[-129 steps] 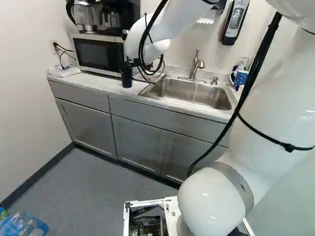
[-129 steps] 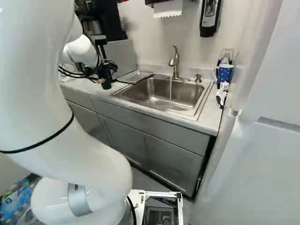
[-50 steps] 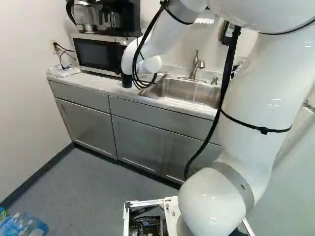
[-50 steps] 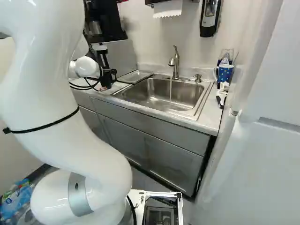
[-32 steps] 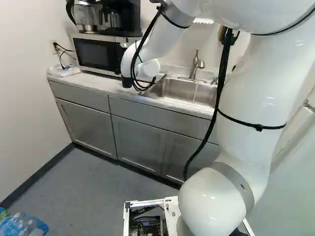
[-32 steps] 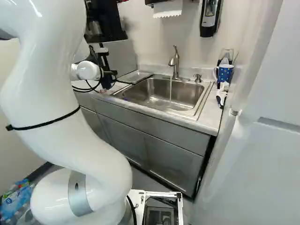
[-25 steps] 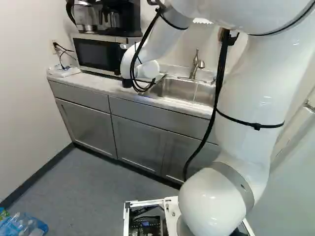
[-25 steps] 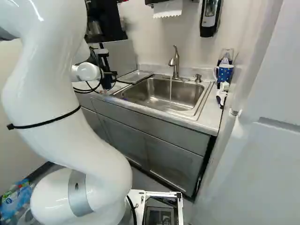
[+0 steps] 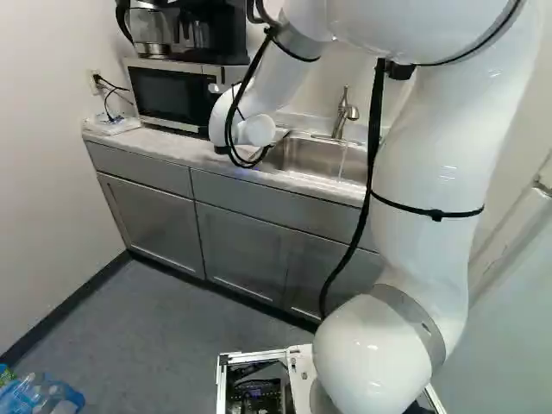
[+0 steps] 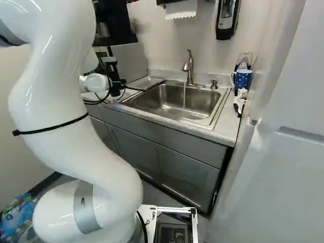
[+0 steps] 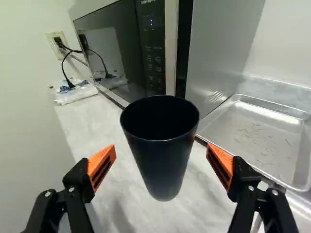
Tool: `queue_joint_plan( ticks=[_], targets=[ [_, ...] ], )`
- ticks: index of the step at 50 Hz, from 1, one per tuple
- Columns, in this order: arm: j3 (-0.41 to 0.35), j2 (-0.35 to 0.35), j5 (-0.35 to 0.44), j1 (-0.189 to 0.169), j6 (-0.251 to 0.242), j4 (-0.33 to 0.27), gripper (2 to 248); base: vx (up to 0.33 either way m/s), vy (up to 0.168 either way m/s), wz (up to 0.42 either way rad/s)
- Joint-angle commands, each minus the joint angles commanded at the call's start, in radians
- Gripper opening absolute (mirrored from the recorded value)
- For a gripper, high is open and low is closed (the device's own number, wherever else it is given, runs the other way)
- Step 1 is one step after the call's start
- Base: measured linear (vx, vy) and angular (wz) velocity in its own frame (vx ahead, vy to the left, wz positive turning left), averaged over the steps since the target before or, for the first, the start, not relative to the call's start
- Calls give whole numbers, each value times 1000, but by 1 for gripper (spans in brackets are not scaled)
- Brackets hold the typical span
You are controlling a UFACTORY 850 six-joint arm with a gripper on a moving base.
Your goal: Rinse the cup and place it in the tray
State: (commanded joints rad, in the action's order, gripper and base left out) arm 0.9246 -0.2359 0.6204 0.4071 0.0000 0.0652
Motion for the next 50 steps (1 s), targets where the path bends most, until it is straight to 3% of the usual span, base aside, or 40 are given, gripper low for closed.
queue_joint_plan(
  ticks=[50],
  targets=[
    [-15,-72,235,0,0,0,247,0,0,0]
  ],
)
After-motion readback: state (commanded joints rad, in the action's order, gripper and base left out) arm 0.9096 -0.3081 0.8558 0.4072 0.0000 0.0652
